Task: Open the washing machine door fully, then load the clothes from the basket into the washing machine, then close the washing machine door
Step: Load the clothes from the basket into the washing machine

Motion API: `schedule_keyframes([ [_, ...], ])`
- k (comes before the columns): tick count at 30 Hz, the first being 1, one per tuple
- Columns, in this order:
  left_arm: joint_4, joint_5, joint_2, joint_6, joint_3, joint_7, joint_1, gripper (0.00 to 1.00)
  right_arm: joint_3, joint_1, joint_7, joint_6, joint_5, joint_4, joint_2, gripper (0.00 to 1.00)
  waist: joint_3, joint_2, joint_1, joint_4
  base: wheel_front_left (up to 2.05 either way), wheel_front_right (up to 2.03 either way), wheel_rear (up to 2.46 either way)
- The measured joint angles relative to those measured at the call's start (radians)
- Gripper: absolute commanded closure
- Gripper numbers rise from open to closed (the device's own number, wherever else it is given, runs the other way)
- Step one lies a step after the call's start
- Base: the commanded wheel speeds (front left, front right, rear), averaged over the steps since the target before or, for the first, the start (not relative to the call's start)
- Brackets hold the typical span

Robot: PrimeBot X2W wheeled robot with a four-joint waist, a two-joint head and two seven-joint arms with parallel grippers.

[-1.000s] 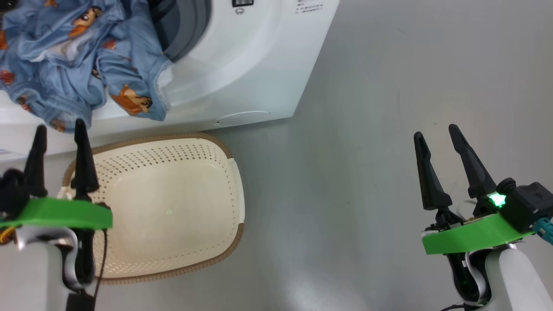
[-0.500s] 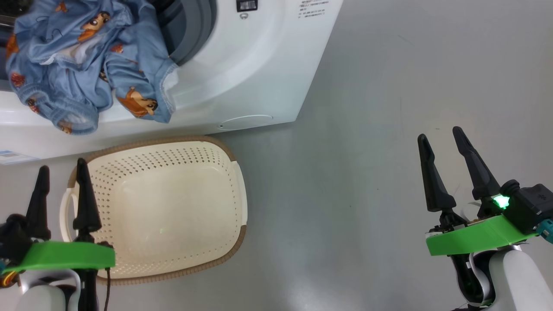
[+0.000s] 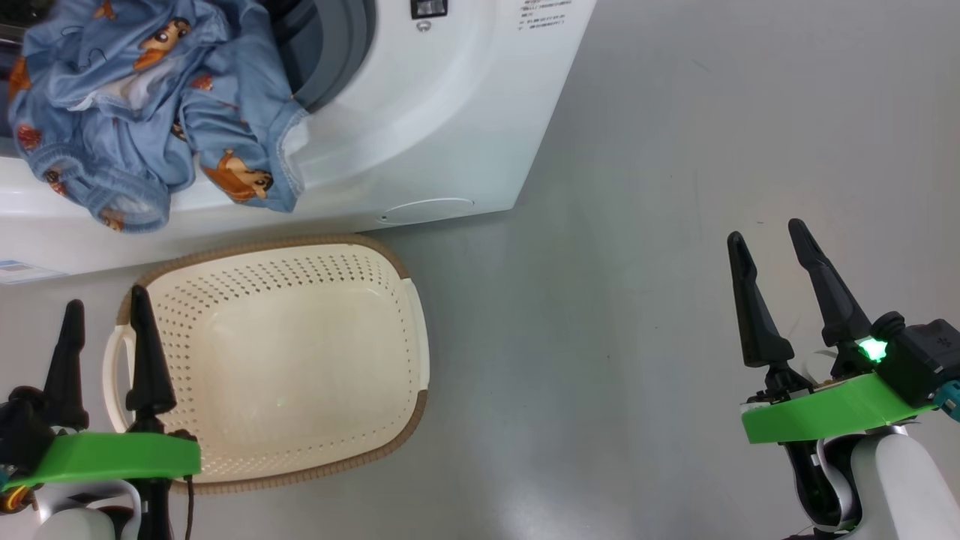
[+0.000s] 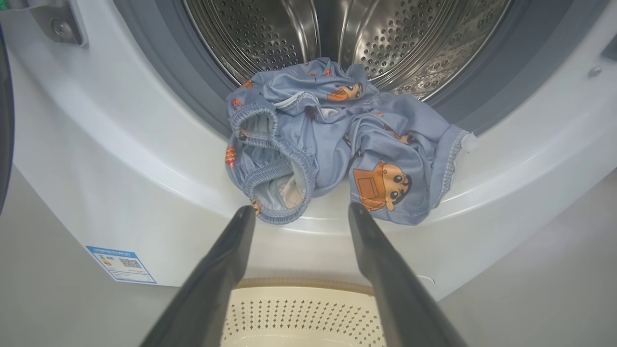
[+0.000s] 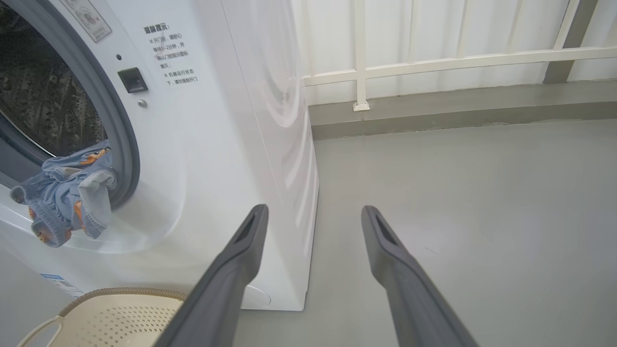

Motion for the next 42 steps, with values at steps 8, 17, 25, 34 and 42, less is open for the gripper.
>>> schedule_keyframes([
  [8, 0.043, -0.013, 0.002, 0.0, -0.01, 0.0, -0.023, 0.0, 0.0, -0.001, 0.0, 0.0, 0.0, -0.001, 0.0, 0.0, 0.014, 0.0, 0.0, 0.0, 0.0, 0.0, 0.0],
  [17, 0.136, -0.027, 0.03, 0.0, -0.059, 0.0, -0.141, 0.0, 0.0, -0.004, 0.0, 0.0, 0.0, -0.001, 0.007, 0.0, 0.033, 0.0, 0.0, -0.002, 0.0, 0.0, 0.0],
  [25, 0.263, -0.073, 0.066, 0.0, -0.122, 0.0, -0.263, 0.0, 0.0, -0.006, 0.0, 0.0, 0.0, -0.005, 0.009, 0.0, 0.053, 0.0, 0.0, -0.011, 0.0, 0.0, 0.0],
  [34, 0.384, -0.122, 0.122, 0.0, -0.186, 0.0, -0.38, 0.0, 0.002, -0.022, 0.0, 0.0, 0.0, -0.006, 0.013, 0.0, 0.071, 0.0, 0.0, -0.027, 0.0, 0.0, 0.0],
  [42, 0.463, -0.18, 0.164, 0.0, -0.251, 0.0, -0.442, 0.0, 0.003, -0.027, 0.0, 0.0, 0.0, -0.007, 0.013, 0.0, 0.082, 0.0, 0.0, -0.037, 0.0, 0.0, 0.0],
])
